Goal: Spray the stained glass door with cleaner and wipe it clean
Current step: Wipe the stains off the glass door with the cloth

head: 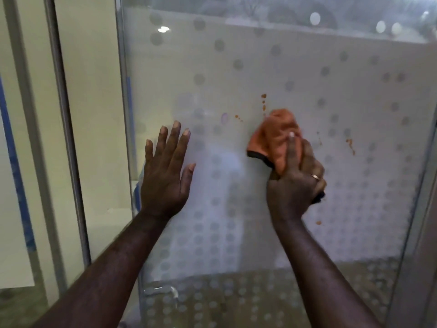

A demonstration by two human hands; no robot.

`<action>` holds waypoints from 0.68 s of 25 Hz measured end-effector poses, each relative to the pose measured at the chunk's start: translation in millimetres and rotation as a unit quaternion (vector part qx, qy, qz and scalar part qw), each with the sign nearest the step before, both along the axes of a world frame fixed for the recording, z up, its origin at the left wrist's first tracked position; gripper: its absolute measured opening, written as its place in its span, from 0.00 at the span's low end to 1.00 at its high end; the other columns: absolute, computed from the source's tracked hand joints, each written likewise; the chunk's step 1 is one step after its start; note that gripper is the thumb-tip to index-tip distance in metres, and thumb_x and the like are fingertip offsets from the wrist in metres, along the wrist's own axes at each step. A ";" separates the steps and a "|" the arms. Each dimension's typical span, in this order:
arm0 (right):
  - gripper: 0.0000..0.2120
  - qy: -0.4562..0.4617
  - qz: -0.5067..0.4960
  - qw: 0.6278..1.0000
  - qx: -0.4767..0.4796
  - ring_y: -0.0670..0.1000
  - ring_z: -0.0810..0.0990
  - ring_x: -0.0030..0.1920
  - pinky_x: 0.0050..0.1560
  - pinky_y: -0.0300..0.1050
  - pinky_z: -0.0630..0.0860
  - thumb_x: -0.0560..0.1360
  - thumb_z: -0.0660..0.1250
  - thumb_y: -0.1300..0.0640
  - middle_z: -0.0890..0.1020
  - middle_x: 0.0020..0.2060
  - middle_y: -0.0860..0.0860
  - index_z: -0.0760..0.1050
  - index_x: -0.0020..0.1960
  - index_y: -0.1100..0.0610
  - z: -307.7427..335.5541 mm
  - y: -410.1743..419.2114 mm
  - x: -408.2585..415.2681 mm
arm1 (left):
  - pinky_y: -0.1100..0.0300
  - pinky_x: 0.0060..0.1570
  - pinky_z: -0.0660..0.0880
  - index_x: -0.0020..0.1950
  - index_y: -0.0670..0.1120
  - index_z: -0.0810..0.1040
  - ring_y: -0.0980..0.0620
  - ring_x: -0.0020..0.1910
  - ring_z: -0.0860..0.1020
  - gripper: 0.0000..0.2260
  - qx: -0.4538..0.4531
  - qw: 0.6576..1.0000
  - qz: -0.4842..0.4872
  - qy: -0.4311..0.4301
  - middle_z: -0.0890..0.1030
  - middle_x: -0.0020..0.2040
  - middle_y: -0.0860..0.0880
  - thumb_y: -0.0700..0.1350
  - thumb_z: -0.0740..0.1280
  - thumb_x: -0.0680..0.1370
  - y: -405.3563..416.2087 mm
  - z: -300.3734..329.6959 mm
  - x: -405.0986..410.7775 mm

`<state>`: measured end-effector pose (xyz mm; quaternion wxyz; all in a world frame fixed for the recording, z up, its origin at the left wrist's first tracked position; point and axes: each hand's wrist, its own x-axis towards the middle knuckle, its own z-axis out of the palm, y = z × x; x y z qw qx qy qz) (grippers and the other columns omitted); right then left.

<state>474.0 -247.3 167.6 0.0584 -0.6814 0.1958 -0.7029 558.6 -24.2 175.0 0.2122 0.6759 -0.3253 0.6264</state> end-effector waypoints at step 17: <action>0.35 0.053 -0.005 0.992 -0.117 0.61 0.76 0.52 0.48 0.55 0.70 0.66 0.67 0.59 0.75 0.66 0.53 0.67 0.72 0.47 74.8 21.0 1.7 | 0.50 0.79 0.45 0.81 0.50 0.50 0.48 0.81 0.50 0.26 -0.044 0.998 -0.036 0.022 0.56 0.81 0.48 0.54 0.50 0.83 -0.3 -1.7 2.8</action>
